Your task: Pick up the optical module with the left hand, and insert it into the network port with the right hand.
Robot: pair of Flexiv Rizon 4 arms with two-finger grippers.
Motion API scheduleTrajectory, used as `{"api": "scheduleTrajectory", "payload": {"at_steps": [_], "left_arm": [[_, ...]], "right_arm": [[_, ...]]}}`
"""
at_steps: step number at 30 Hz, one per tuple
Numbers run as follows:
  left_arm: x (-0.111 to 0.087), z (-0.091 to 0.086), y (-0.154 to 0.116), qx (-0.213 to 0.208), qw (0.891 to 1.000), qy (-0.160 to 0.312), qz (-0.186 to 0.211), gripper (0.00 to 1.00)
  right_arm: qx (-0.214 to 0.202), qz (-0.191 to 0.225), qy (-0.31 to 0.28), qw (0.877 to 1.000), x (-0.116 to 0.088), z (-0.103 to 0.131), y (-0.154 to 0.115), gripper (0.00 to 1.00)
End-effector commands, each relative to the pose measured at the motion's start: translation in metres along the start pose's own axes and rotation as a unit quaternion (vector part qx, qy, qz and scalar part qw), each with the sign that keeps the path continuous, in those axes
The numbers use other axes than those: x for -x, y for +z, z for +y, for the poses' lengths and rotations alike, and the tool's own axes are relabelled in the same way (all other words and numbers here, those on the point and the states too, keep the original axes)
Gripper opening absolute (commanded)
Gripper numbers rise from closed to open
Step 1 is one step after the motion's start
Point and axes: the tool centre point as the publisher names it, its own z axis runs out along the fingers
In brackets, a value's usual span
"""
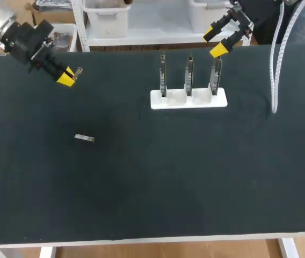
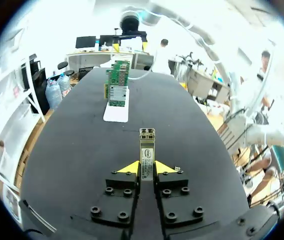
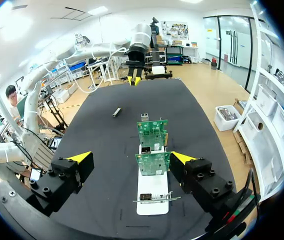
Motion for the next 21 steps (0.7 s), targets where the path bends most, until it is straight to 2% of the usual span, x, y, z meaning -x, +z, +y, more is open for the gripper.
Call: {"api": "scheduleTrajectory", "payload": {"at_steps": [1, 12, 14, 18, 21], "left_arm": [[-0.001, 0.004, 0.001, -0.001, 1.0, -0.001, -0.005, 0.0], [-0.002, 0.002, 0.003, -0.003, 1.0, 0.007, -0.009, 0.0], [0.005, 0.002, 0.005, 0.007, 1.0, 0.01, -0.009, 0.0], [0.032, 0.008, 0.008, 0.014, 0.998, 0.053, -0.036, 0.0], [0.049, 0.012, 0.01, 0.023, 0.996, 0.067, -0.048, 0.0]], "right_arm": [[0.142, 0.001, 0.001, 0.99, 0.002, -0.008, -0.002, 1.0], [0.142, 0.001, 0.001, 0.99, 0.002, -0.008, -0.002, 1.0], [0.142, 0.001, 0.001, 0.99, 0.002, -0.008, -0.002, 1.0], [0.142, 0.001, 0.001, 0.99, 0.002, -0.008, -0.002, 1.0], [0.142, 0.001, 0.001, 0.99, 0.002, -0.008, -0.002, 1.0]]}}
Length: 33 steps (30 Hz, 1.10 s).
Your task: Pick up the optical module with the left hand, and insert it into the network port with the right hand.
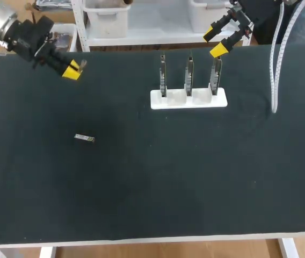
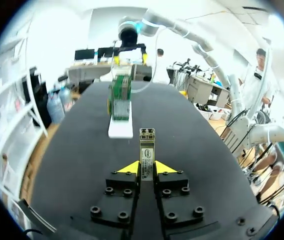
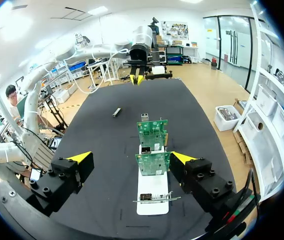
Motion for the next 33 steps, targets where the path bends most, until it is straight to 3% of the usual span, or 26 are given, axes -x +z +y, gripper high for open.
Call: {"api": "scheduleTrajectory", "payload": {"at_steps": [1, 8, 19, 33], "left_arm": [[0.018, 0.002, 0.009, 0.012, 1.0, 0.017, -0.011, 0.0], [0.044, 0.011, 0.022, 0.008, 0.998, 0.044, -0.045, 0.0], [0.065, 0.022, 0.031, -0.014, 0.992, 0.057, -0.113, 0.0], [0.063, 0.017, 0.03, -0.021, 0.994, 0.055, -0.087, 0.0]], "right_arm": [[0.141, 0.001, 0.001, 0.99, 0.002, -0.008, -0.002, 1.0], [0.141, 0.001, 0.001, 0.99, 0.002, -0.008, -0.002, 1.0], [0.141, 0.001, 0.001, 0.99, 0.002, -0.008, -0.002, 1.0], [0.141, 0.001, 0.001, 0.99, 0.002, -0.008, -0.002, 1.0]]}}
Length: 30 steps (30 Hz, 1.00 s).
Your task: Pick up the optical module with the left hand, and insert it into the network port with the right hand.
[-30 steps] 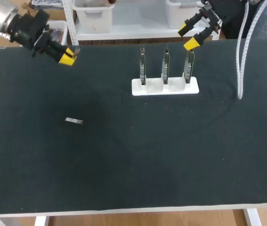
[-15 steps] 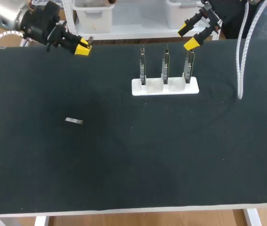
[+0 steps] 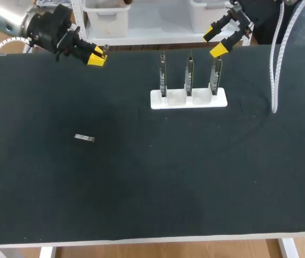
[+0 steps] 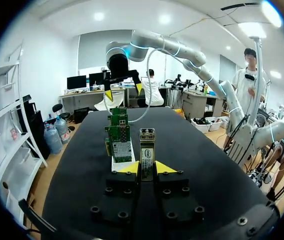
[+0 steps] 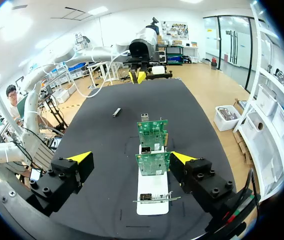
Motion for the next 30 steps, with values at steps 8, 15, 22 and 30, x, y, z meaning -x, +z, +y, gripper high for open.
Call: {"api": "scheduleTrajectory", "payload": {"at_steps": [8, 15, 22, 30], "left_arm": [[0.001, 0.005, -0.002, -0.007, 1.0, -0.001, 0.002, 0.0], [0.023, 0.017, 0.012, 0.004, 0.999, 0.031, -0.031, 0.0], [0.062, 0.04, 0.027, 0.003, 0.993, 0.084, -0.087, 0.0], [0.08, 0.056, 0.046, 0.025, 0.995, 0.068, -0.069, 0.0]], "right_arm": [[0.141, 0.001, 0.001, 0.99, 0.002, -0.008, -0.002, 1.0], [0.141, 0.001, 0.001, 0.99, 0.002, -0.008, -0.002, 1.0], [0.141, 0.001, 0.001, 0.99, 0.002, -0.008, -0.002, 1.0], [0.141, 0.001, 0.001, 0.99, 0.002, -0.008, -0.002, 1.0]]}}
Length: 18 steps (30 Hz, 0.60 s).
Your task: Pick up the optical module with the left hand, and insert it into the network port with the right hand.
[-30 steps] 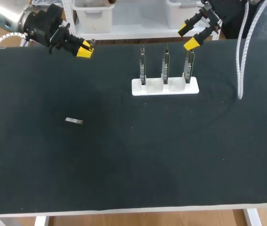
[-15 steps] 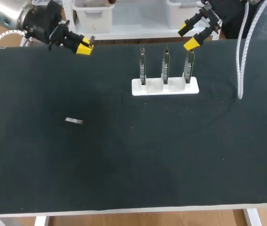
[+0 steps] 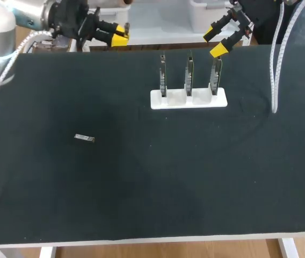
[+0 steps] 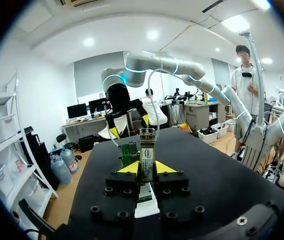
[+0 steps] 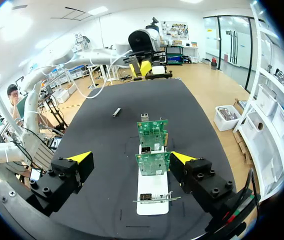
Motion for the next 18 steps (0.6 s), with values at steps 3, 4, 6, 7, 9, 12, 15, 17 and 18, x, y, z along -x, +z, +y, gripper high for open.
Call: {"api": "scheduleTrajectory", "payload": {"at_steps": [3, 4, 6, 7, 9, 12, 15, 17, 18], "left_arm": [[0.004, 0.026, 0.013, 0.014, 1.0, -0.019, 0.011, 0.0], [0.005, 0.027, 0.015, 0.022, 0.999, -0.021, 0.014, 0.0], [0.005, 0.03, 0.019, 0.026, 0.999, -0.028, 0.006, 0.0], [0.005, 0.032, 0.02, 0.031, 0.999, -0.033, 0.008, 0.0], [0.005, 0.034, 0.025, 0.029, 0.999, -0.032, 0.006, 0.0], [0.005, 0.035, 0.03, 0.021, 0.999, -0.034, 0.013, 0.0], [0.003, 0.033, 0.031, 0.016, 0.999, -0.035, 0.02, 0.0], [0.001, 0.032, 0.03, 0.004, 0.999, -0.039, 0.028, 0.0], [0.0, 0.03, 0.028, 0.006, 0.999, -0.04, 0.03, 0.0]], "right_arm": [[0.141, 0.001, 0.001, 0.99, 0.002, -0.008, -0.002, 1.0], [0.141, 0.001, 0.001, 0.99, 0.002, -0.008, -0.002, 1.0], [0.141, 0.001, 0.001, 0.99, 0.002, -0.008, -0.002, 1.0], [0.141, 0.001, 0.001, 0.99, 0.002, -0.008, -0.002, 1.0], [0.141, 0.001, 0.001, 0.99, 0.002, -0.008, -0.002, 1.0], [0.141, 0.001, 0.001, 0.99, 0.002, -0.008, -0.002, 1.0], [0.141, 0.001, 0.001, 0.99, 0.002, -0.008, -0.002, 1.0], [0.141, 0.001, 0.001, 0.99, 0.002, -0.008, -0.002, 1.0], [0.141, 0.001, 0.001, 0.99, 0.002, -0.008, -0.002, 1.0]]}}
